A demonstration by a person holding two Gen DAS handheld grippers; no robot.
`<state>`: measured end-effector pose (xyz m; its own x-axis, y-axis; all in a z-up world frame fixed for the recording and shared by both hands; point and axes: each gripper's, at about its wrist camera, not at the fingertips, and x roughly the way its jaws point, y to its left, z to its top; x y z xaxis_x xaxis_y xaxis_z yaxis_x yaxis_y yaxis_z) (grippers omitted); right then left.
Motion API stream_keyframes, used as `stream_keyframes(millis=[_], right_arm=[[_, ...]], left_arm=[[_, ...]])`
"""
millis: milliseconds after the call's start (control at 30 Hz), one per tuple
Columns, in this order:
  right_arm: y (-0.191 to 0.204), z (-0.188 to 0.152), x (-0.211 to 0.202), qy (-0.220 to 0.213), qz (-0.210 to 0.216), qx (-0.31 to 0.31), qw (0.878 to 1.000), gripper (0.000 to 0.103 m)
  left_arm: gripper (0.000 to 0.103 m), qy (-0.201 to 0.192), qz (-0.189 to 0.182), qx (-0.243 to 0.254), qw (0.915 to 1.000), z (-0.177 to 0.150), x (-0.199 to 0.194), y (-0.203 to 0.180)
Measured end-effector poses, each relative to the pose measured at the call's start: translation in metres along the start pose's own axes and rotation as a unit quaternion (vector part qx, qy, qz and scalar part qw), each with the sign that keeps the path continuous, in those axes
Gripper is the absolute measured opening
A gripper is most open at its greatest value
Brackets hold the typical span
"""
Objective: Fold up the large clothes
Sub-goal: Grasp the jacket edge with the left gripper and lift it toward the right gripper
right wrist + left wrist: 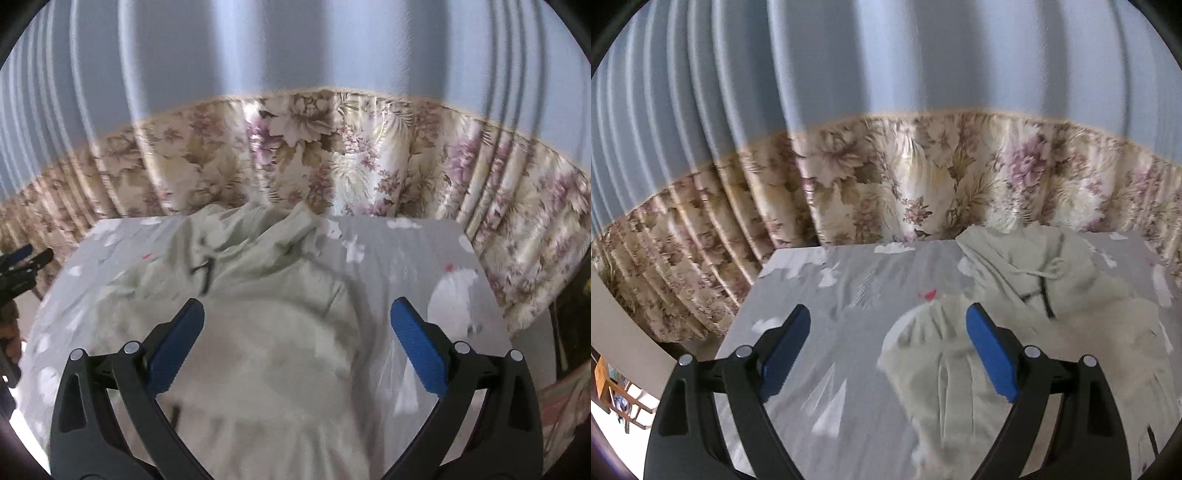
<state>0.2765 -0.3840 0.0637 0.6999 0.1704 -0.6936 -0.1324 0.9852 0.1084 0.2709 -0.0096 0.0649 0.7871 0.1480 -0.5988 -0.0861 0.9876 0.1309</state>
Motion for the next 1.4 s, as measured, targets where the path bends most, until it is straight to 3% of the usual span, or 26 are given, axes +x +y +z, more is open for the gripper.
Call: stream_keyframes(millis=[200, 367, 700, 767, 867, 900, 1000, 1033, 1133, 1267, 1400], right_arm=[[-0.014, 0.045, 0.111, 0.045, -0.010, 0.008, 0.999, 0.100], [-0.021, 0.071, 0.188, 0.073, -0.001, 0.021, 0.997, 0.100], [-0.030, 0.098, 0.287, 0.140, -0.003, 0.033, 0.990, 0.099], [-0.030, 0.097, 0.296, 0.149, -0.004, 0.032, 0.988, 0.095], [-0.031, 0.092, 0.311, 0.171, 0.033, 0.051, 0.983, 0.054], [-0.030, 0.092, 0.313, 0.172, 0.040, 0.055, 0.983, 0.048], [-0.021, 0.094, 0.307, 0.155, 0.041, 0.045, 0.986, 0.026], [-0.019, 0.097, 0.303, 0.147, 0.044, 0.043, 0.987, 0.017], [-0.009, 0.111, 0.279, 0.107, 0.052, 0.026, 0.993, 0.010], [0.006, 0.128, 0.235, 0.053, 0.073, -0.001, 0.996, 0.009], [0.022, 0.124, 0.173, -0.002, 0.099, -0.041, 0.994, 0.009]], left_arm=[[0.087, 0.033, -0.004, 0.012, 0.9994, 0.040, 0.105, -0.027], [0.087, 0.068, -0.033, -0.012, 0.9971, 0.062, 0.176, -0.047], [0.086, 0.145, -0.041, 0.013, 0.9885, 0.080, 0.279, -0.096], [0.082, 0.161, -0.050, 0.014, 0.9855, 0.077, 0.291, -0.105], [0.057, 0.158, -0.070, 0.012, 0.9849, 0.074, 0.296, -0.114], [0.041, 0.155, -0.081, 0.013, 0.9845, 0.074, 0.295, -0.118], [0.006, 0.159, -0.100, 0.022, 0.9820, 0.080, 0.291, -0.126], [0.005, 0.157, -0.098, 0.025, 0.9824, 0.083, 0.289, -0.128], [0.003, 0.133, -0.104, 0.015, 0.9856, 0.093, 0.273, -0.124], [0.003, 0.080, -0.124, 0.005, 0.9891, 0.107, 0.226, -0.111], [0.003, 0.030, -0.164, -0.019, 0.9857, 0.109, 0.160, -0.082]])
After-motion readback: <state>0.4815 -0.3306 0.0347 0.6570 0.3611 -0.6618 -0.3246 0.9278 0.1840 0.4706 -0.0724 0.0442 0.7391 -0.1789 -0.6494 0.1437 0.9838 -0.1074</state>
